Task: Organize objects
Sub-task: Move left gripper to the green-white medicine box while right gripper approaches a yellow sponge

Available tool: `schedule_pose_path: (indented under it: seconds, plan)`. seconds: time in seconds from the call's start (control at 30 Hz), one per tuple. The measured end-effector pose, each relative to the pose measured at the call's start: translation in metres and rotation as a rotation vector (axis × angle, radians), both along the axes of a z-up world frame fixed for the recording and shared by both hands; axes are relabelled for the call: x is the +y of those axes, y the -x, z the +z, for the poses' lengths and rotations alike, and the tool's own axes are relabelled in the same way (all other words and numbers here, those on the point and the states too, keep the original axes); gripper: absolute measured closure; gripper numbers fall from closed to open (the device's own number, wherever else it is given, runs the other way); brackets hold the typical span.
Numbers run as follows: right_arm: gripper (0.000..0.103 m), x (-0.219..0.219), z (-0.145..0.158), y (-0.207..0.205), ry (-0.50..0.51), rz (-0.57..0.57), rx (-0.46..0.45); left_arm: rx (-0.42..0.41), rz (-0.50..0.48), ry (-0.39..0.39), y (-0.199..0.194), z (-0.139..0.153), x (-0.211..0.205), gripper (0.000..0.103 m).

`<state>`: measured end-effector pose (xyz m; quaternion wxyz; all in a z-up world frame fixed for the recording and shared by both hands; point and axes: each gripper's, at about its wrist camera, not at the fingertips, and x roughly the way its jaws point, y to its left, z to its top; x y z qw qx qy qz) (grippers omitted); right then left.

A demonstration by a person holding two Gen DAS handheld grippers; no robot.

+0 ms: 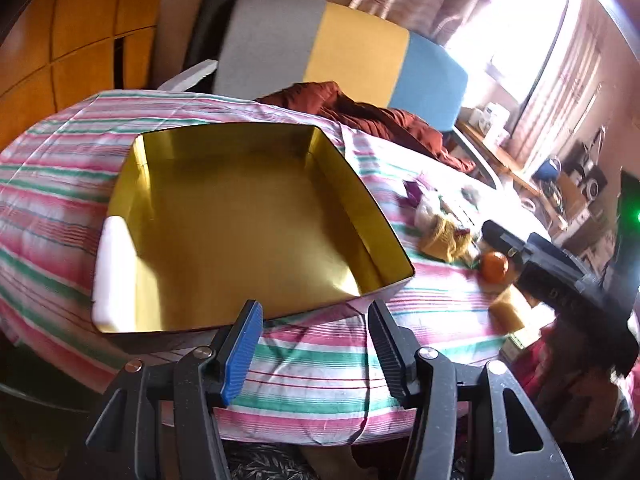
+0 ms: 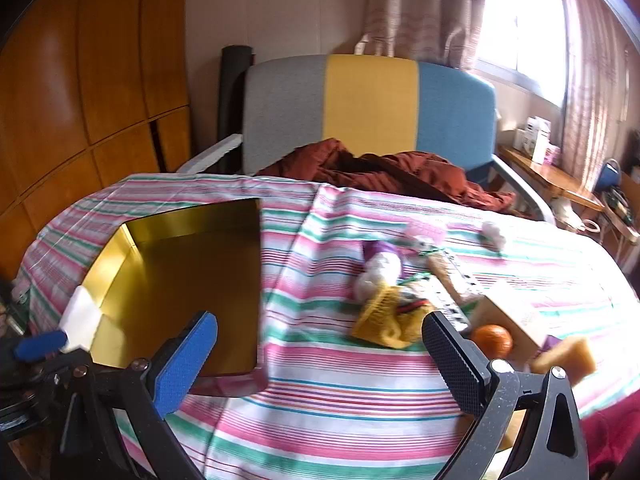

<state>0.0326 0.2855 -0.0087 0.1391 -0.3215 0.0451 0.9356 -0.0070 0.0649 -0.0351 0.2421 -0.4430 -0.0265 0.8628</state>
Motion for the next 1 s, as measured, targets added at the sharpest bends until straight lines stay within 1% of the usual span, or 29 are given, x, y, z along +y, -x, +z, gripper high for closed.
schedule_pose_path:
  seconds: [0.07,0.13,0.2,0.23,0.27,0.3,0.4,0.47,0.53,0.6,0.63,0.67,0.8,0.83,0.87,0.9,0.93,0.97,1.0]
  plan:
    - [0.0,0.016,0.002,-0.006,0.016,-0.02,0.0,0.027,-0.046,0.016,-0.003,0.001,0.013,0.048]
    - [0.0,0.033,0.007,-0.014,0.027,-0.055,0.003,0.046,-0.101,0.003,-0.004,0.004,0.022,0.048]
    - [0.0,0.056,0.015,-0.027,0.044,-0.104,0.012,0.04,-0.164,-0.014,-0.003,0.006,0.036,0.048]
    - [0.0,0.069,0.02,-0.036,0.051,-0.134,0.016,0.042,-0.202,-0.007,-0.003,0.006,0.046,0.047]
    - [0.0,0.083,0.024,-0.044,0.054,-0.165,0.022,0.036,-0.231,-0.005,-0.003,0.007,0.053,0.048]
    - [0.0,0.095,0.029,-0.054,0.055,-0.199,0.028,0.013,-0.276,-0.009,-0.003,0.005,0.064,0.047]
    - [0.0,0.133,0.042,-0.085,0.073,-0.303,0.041,-0.048,-0.369,-0.018,-0.005,-0.001,0.094,0.047]
    - [0.0,0.153,0.049,-0.103,0.076,-0.365,0.044,-0.066,-0.429,-0.019,-0.011,-0.001,0.112,0.047]
    - [0.0,0.169,0.054,-0.12,0.062,-0.417,0.045,-0.085,-0.513,-0.015,-0.019,-0.003,0.136,0.047]
    - [0.0,0.177,0.056,-0.132,0.052,-0.446,0.043,-0.078,-0.588,-0.009,-0.03,-0.005,0.155,0.047]
    - [0.0,0.182,0.057,-0.137,0.053,-0.459,0.041,-0.087,-0.646,-0.005,-0.036,-0.007,0.169,0.047]
    - [0.0,0.187,0.055,-0.142,0.059,-0.468,0.042,-0.103,-0.683,-0.004,-0.04,-0.009,0.18,0.047]
    - [0.0,0.192,0.053,-0.154,0.064,-0.477,0.021,-0.21,-0.761,-0.028,-0.056,-0.017,0.216,0.047]
    - [0.0,0.191,0.052,-0.156,0.06,-0.474,0.014,-0.235,-0.773,-0.034,-0.061,-0.018,0.226,0.046]
    - [0.0,0.191,0.051,-0.157,0.054,-0.465,0.009,-0.245,-0.783,-0.034,-0.064,-0.019,0.231,0.042]
    - [0.0,0.191,0.051,-0.158,0.048,-0.458,0.007,-0.23,-0.8,-0.024,-0.071,-0.018,0.239,0.039]
    - [0.0,0.189,0.052,-0.159,0.041,-0.452,0.005,-0.196,-0.825,-0.013,-0.077,-0.017,0.245,0.031]
    - [0.0,0.191,0.052,-0.161,0.037,-0.445,0.005,-0.165,-0.863,-0.002,-0.081,-0.019,0.251,0.027]
    - [0.0,0.191,0.052,-0.162,0.037,-0.439,0.007,-0.15,-0.89,0.014,-0.084,-0.021,0.256,0.027]
